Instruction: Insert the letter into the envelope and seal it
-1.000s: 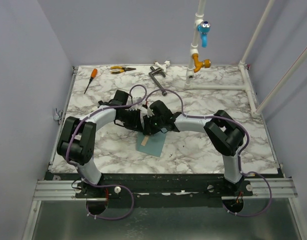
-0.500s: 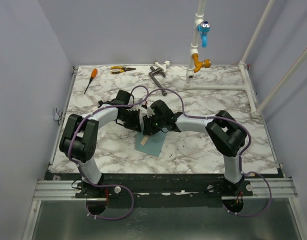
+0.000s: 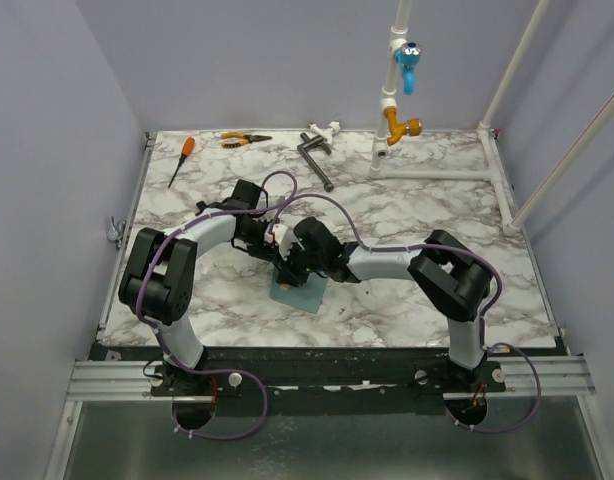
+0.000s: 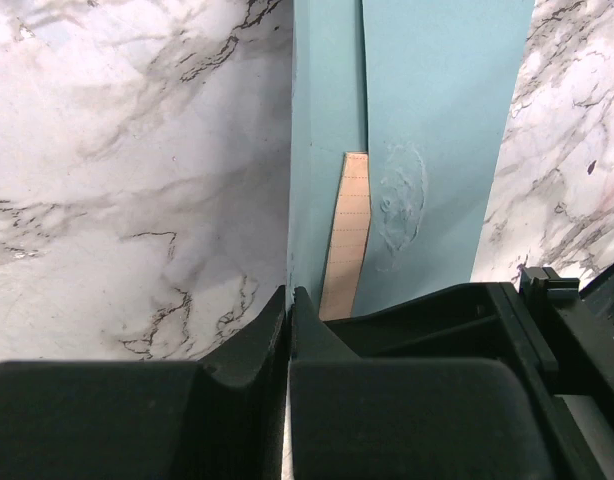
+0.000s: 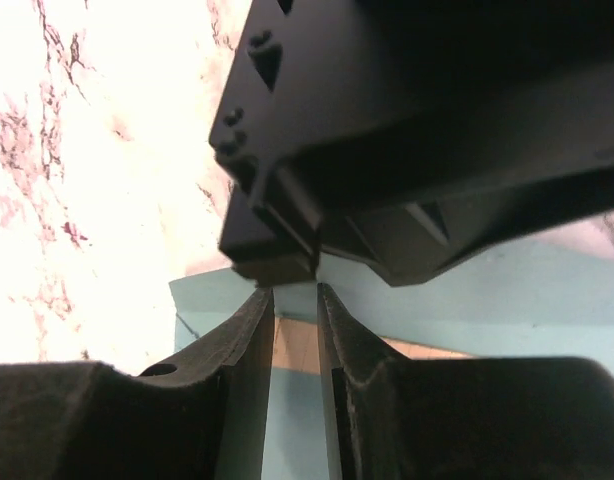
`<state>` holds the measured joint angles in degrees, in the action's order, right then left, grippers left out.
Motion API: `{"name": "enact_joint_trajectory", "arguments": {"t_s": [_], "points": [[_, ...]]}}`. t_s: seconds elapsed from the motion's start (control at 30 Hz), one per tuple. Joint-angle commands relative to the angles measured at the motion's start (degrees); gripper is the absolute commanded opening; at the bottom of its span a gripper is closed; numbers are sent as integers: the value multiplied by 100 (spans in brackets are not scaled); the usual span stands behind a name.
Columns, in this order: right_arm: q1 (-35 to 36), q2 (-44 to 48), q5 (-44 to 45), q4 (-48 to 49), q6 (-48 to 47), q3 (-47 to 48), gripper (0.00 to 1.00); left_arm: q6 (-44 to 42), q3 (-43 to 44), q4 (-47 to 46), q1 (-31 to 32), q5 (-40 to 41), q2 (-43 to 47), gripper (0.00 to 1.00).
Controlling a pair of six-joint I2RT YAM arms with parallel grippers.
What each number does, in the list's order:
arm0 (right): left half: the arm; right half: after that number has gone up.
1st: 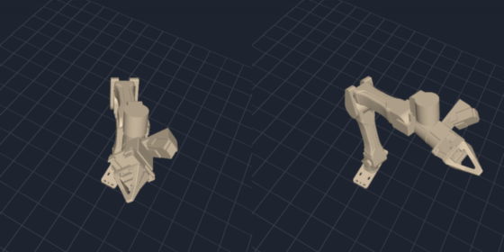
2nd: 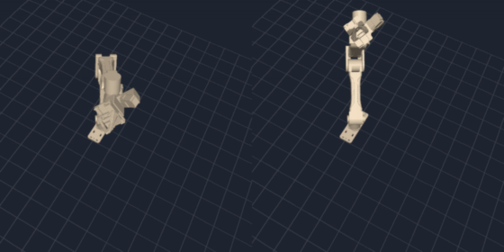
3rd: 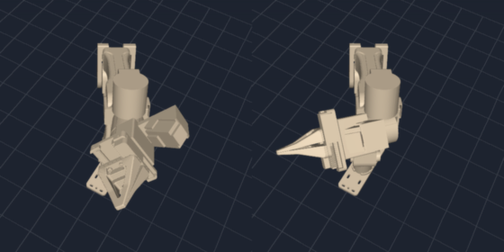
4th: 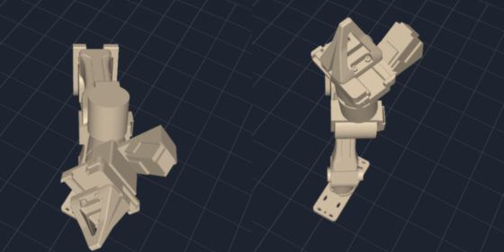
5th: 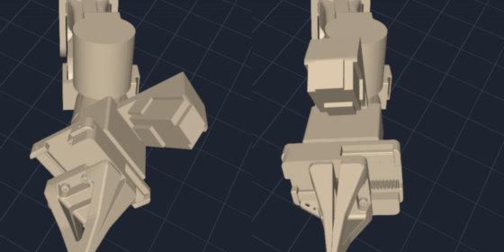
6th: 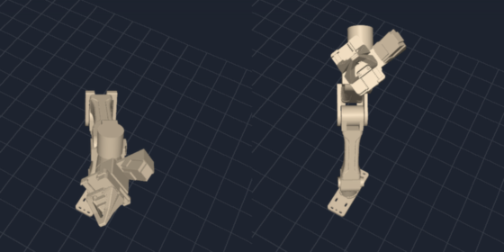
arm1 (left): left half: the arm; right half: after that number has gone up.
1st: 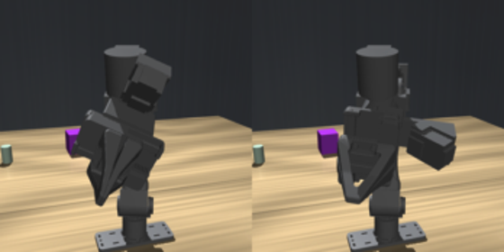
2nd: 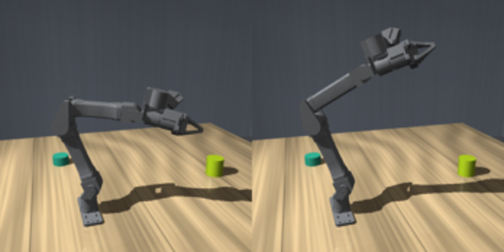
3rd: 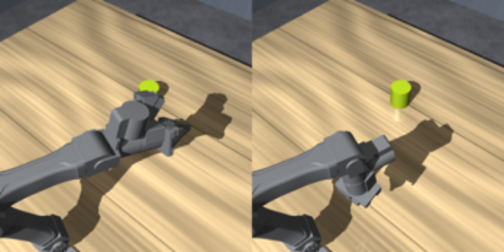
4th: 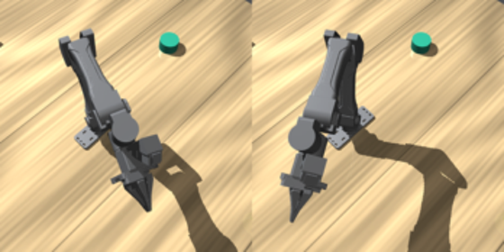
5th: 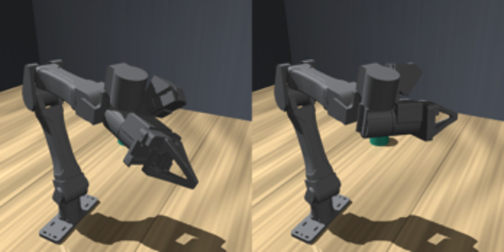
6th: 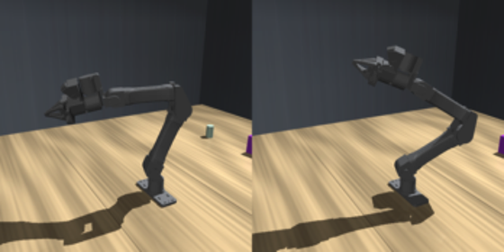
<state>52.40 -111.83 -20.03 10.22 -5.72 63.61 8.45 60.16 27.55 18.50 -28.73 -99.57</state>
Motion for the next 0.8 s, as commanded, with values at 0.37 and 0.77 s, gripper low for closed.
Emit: {"name": "enact_joint_trajectory", "arguments": {"t_s": [0.37,0.77], "points": [[147,-348,1272,-315,-869,-38,28,-221,119,62,22,290,-17,0],[146,179,1307,-989,-1006,-360,27,-440,185,73,22,558,5,0]]}}
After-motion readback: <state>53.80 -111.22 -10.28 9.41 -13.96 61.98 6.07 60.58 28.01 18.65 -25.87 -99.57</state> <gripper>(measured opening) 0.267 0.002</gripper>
